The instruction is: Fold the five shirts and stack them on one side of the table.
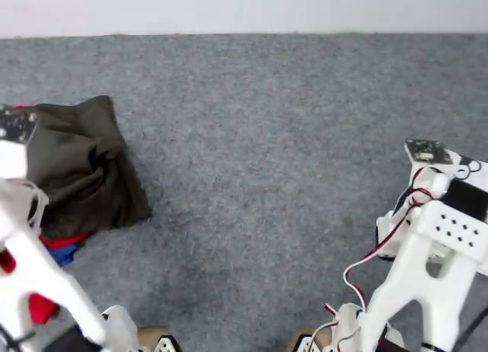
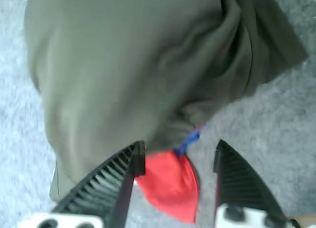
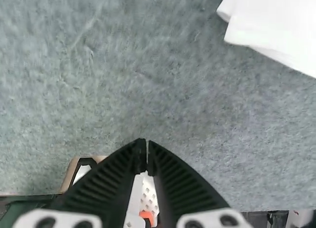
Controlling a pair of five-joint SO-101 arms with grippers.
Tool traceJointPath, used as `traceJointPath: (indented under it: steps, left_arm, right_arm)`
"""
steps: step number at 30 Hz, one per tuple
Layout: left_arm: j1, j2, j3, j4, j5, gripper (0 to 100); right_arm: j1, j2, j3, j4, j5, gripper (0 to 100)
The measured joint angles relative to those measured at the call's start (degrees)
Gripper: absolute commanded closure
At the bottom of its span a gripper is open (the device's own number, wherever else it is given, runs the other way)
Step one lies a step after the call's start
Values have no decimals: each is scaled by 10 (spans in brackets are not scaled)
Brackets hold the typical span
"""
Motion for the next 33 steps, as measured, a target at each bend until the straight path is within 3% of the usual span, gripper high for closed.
traceJointPath:
  steps: [4,10,18,25,30,33]
  left_arm:
    - [23,82,-26,-31,4,794]
    - [27,143,-28,-128,52,990]
    - [84,131,-52,-132,69,988]
    - [187,33,-113,-108,156,983]
    - [204,35,-115,-18,104,848]
    - [179,75,-110,1,73,792]
  right_arm:
    - [0,-11,6,0,0,989]
    - [0,-42,6,0,0,989]
    - [0,-72,6,0,0,989]
    - [0,-103,6,0,0,988]
    - [0,-116,6,0,0,988]
    - [0,-116,6,0,0,988]
